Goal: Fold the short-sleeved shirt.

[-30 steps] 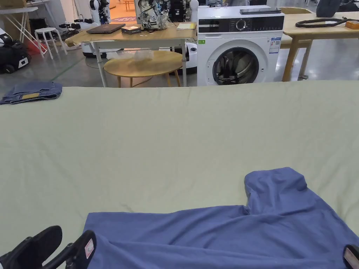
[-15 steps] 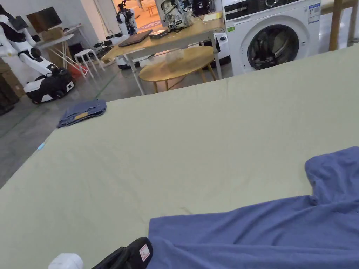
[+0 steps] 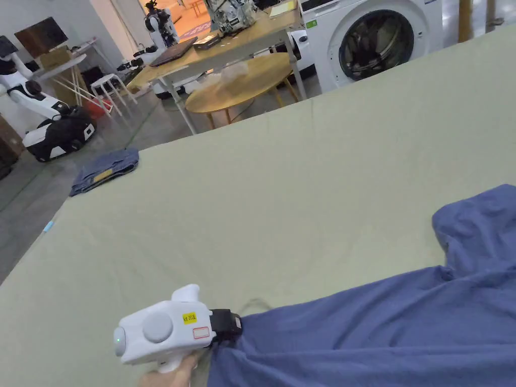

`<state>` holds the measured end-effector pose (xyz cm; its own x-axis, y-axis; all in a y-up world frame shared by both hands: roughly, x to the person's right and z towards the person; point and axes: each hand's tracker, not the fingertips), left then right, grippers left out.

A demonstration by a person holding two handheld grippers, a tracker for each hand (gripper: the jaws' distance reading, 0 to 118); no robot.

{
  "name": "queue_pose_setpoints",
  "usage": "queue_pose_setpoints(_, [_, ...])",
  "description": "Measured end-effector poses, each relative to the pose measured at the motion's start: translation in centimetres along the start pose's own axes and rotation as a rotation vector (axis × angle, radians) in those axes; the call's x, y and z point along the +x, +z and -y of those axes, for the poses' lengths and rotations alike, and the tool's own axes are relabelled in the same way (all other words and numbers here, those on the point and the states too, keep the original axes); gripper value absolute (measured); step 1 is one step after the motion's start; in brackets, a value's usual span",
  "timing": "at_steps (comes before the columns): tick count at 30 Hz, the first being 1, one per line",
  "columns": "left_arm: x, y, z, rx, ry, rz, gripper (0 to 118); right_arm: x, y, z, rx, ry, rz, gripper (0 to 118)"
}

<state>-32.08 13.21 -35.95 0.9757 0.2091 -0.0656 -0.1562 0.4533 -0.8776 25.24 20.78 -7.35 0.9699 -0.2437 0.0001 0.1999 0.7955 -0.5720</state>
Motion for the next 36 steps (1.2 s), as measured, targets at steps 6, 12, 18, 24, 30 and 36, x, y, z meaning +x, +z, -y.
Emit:
queue_pose_setpoints(6, [0.2, 0.2, -0.5, -0.029, -0.028, 0.020, 0, 1.1, -2.8, -3.8, -0.018, -0.002, -0.032, 0])
queue_pose_setpoints(12, [1.6, 0.4, -0.9, -0.084, -0.072, -0.035, 0, 3.9, -13.6, -13.4, -0.285, 0.100, 0.094, 68])
queue_pose_setpoints(18, [2.3, 0.3, -0.7, -0.110, -0.152, -0.065, 0, 8.0, -26.6, -15.4, -0.512, 0.110, 0.206, 68])
queue_pose_setpoints(24, [1.3, 0.3, -0.7, -0.086, -0.128, -0.043, 0, 6.4, -26.1, -13.7, -0.502, 0.175, 0.198, 22])
queue_pose_setpoints(30, [-0.2, 6.1, 0.2, 0.119, -0.066, 0.107, 0, 6.4, -21.1, -14.8, -0.372, 0.109, 0.140, 2])
queue_pose_setpoints(36, [-0.9, 16.3, 8.6, 0.245, -0.095, 0.235, 0, 6.2, -7.3, -11.1, -0.145, 0.058, 0.056, 2])
